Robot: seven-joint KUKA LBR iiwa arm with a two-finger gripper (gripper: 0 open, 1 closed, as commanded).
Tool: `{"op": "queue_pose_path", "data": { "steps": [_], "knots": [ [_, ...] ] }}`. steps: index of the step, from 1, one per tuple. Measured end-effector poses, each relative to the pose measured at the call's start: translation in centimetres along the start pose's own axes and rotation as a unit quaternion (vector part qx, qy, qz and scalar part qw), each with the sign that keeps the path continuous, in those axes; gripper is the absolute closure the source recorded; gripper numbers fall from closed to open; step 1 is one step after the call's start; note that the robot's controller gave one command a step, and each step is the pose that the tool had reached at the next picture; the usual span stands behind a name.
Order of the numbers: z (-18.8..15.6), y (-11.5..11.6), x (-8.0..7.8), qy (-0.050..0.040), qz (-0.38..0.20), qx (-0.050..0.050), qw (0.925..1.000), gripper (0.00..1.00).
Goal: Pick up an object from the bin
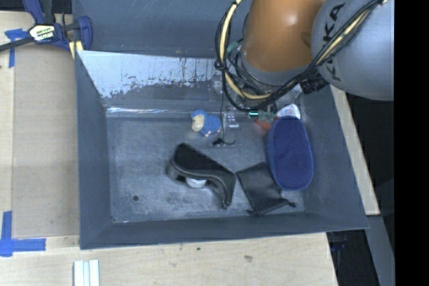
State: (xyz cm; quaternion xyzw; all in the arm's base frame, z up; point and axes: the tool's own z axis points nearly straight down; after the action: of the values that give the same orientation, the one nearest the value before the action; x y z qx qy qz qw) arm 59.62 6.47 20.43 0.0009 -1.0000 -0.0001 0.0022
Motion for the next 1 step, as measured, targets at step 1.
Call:
{"op": "queue_pose_path", "data": {
  "steps": [1],
  "knots": [
    [11.44,-1.01,1.55,-0.0024,-0.041,-0.001,0.9992,0.00]
  ]
}}
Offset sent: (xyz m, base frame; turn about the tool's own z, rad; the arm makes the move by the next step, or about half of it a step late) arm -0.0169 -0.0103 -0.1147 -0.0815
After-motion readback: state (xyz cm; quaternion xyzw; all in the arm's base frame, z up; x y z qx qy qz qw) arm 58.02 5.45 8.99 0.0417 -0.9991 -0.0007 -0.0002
